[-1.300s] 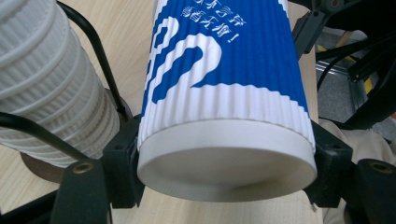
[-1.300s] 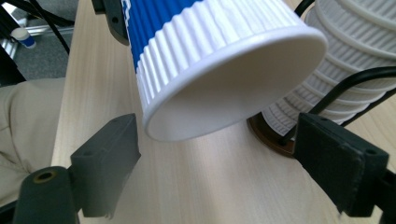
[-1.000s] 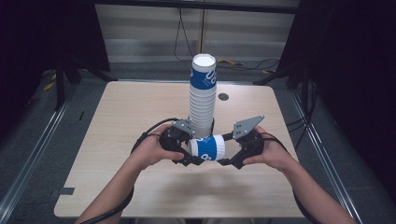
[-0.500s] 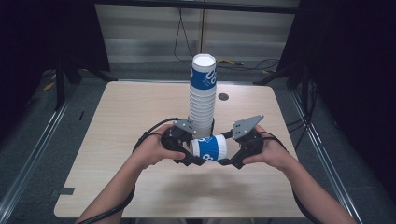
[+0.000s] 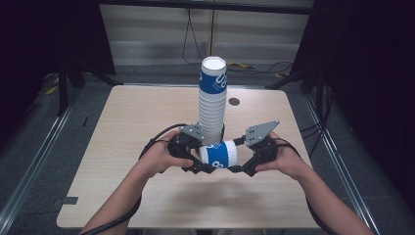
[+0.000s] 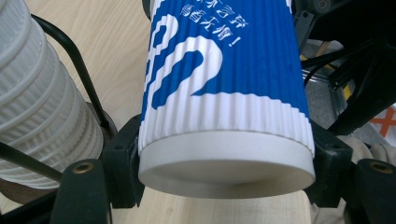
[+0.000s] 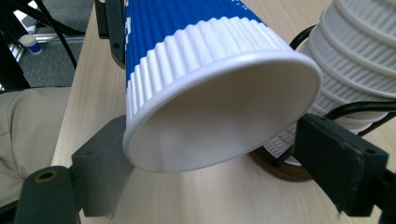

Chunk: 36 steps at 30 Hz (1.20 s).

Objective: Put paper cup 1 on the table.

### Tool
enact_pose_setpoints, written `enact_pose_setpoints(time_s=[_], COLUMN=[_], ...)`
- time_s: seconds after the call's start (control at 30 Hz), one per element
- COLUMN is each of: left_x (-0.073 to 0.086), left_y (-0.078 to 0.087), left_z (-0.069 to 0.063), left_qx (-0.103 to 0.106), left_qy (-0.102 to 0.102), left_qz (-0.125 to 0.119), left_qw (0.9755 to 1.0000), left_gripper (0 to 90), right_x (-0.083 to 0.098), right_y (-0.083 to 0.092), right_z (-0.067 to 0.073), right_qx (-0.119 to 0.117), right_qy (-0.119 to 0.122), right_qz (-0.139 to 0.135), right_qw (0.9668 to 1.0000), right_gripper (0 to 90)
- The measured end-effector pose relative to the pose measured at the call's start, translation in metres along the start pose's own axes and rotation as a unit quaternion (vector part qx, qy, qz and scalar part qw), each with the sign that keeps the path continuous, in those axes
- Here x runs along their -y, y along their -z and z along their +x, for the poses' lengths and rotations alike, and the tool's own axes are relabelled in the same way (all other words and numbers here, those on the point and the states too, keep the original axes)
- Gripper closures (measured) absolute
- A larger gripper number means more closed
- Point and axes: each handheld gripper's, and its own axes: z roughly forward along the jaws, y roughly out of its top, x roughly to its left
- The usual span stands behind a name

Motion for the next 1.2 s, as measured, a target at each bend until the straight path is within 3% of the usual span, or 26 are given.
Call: enact_pose_setpoints(time_s=[0.3,0.4,0.77,0.93,1.07,1.2], left_x=[-0.0008,0.0005,0.0053,0.0049,0.0050,0.0056], left_y=[-0.0002,-0.0017,-0.0058,-0.0077,-0.0077,-0.0068], left_z=[-0.0010,-0.0007,0.0009,-0.0001,-0.0002,-0.0001], left_qx=[0.002,0.005,0.012,0.002,-0.017,-0.014], left_qy=[-0.005,-0.003,0.005,0.003,-0.003,-0.006], left_qz=[0.006,-0.003,0.002,0.000,0.012,0.013], left_qw=[1.0000,1.0000,0.9999,1.0000,0.9998,0.9998], left_gripper=[29.4,29.5,29.8,29.4,25.9,29.3], right_x=[0.0004,0.0005,-0.0010,0.0006,0.0012,0.0036], right_y=[-0.0008,-0.0011,-0.0008,-0.0006,-0.0003,-0.0005], right_z=[0.0011,0.0014,0.0021,0.0021,0.0020,0.0019], right_qx=[-0.003,-0.005,-0.005,-0.007,-0.005,-0.005], right_qy=[-0.003,-0.002,0.000,-0.006,-0.005,-0.008], right_qz=[-0.001,-0.005,0.012,0.019,0.025,0.031], right_qw=[1.0000,1.0000,0.9999,0.9998,0.9997,0.9995], right_gripper=[12.8,13.5,18.8,19.6,20.2,20.9])
